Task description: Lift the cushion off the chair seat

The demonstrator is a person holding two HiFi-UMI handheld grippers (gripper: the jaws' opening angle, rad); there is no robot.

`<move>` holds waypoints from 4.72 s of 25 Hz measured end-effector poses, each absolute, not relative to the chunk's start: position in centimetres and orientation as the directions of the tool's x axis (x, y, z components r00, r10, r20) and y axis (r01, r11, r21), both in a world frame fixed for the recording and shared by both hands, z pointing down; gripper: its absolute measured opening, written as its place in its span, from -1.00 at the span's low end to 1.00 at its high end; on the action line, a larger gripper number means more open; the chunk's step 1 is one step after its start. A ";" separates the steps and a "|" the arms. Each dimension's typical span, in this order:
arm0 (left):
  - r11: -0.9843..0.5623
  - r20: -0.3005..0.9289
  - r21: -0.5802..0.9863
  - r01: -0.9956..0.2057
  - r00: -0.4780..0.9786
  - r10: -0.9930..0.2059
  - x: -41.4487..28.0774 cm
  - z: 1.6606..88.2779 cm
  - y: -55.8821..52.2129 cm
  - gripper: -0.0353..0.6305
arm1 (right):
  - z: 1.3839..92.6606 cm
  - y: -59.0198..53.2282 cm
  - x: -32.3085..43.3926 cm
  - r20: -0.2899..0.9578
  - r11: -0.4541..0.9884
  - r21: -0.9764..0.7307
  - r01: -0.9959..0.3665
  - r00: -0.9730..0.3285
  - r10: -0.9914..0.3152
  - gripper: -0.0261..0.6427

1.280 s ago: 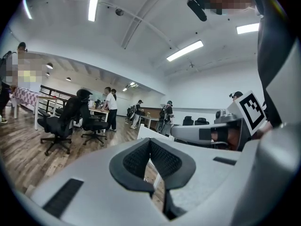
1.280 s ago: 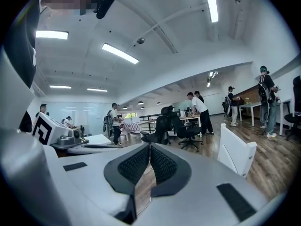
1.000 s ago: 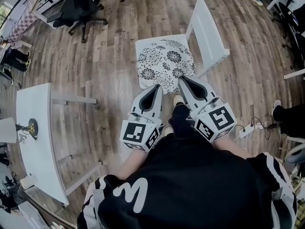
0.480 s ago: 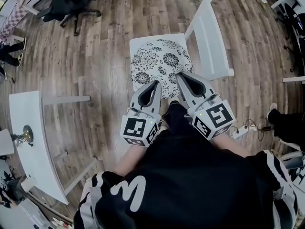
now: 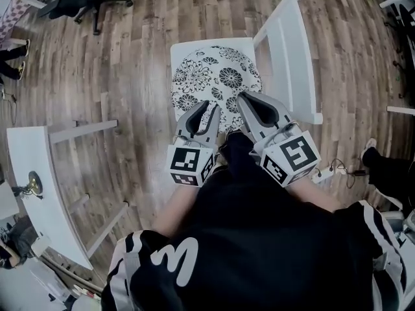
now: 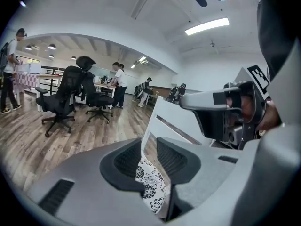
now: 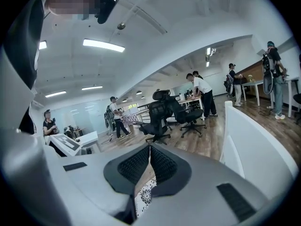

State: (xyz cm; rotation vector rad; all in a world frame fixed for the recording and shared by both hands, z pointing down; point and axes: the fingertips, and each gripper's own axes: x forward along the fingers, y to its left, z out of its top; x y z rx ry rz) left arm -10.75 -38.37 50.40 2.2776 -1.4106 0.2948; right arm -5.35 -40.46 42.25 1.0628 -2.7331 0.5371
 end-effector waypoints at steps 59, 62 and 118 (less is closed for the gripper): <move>-0.252 0.885 0.128 -0.959 0.225 -0.407 -11.3 81.9 -44.0 -0.24 | 50.4 -44.5 -6.3 0.339 0.708 -0.310 -0.635 -0.769 -0.542 -0.86; -0.274 0.894 0.114 -0.955 0.219 -0.391 -11.2 82.7 -43.8 -0.24 | 50.2 -44.5 -6.4 0.336 0.714 -0.308 -0.629 -0.774 -0.537 -0.86; -0.129 0.873 0.202 -0.971 0.238 -0.426 -12.4 84.8 -44.0 -0.83 | 53.5 -43.1 -8.3 0.406 0.820 -0.278 -0.501 -0.835 -0.372 -0.86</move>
